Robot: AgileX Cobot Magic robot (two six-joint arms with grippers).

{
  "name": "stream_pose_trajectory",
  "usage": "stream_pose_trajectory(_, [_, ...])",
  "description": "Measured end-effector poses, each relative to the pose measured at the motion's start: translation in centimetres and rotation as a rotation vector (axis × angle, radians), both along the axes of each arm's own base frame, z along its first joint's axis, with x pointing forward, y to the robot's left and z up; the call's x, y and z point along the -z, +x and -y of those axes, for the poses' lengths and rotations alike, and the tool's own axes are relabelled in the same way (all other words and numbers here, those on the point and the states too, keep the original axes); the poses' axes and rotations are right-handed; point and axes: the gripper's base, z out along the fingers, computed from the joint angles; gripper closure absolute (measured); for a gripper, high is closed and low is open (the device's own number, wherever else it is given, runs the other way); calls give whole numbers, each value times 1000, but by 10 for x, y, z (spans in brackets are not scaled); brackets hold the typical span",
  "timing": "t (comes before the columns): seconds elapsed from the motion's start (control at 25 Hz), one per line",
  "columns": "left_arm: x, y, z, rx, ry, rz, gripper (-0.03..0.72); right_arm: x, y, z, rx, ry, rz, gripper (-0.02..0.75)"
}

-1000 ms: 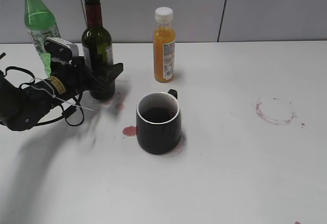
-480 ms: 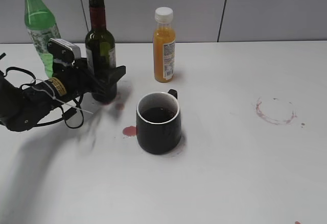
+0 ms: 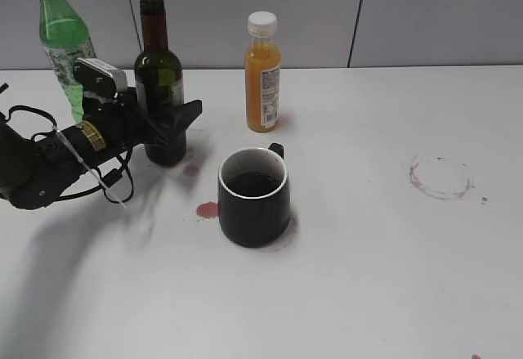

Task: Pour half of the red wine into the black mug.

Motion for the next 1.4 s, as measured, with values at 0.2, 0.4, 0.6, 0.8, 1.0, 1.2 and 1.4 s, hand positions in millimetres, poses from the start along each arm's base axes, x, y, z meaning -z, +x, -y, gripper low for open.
stream_pose_trajectory(0.2, [-5,0,0,2,-22,33,34,0,0,0,0,0,0,174])
stream_pose_trajectory(0.4, [-5,0,0,3,-26,39,32,0,0,0,0,0,0,174])
stream_pose_trajectory(0.6, [-15,1,1,3,-31,60,33,0,0,0,0,0,0,174])
stream_pose_trajectory(0.8, [-43,-4,-2,-3,-29,99,33,0,0,0,0,0,0,174])
stream_pose_trajectory(1.0, [-74,-11,-7,-14,-30,148,31,0,0,0,0,0,0,174])
stream_pose_trajectory(1.2, [-114,-17,-8,-19,-33,229,31,0,0,0,0,0,0,174])
stream_pose_trajectory(1.4, [-160,-27,-11,-37,-14,295,31,0,0,0,0,0,0,174])
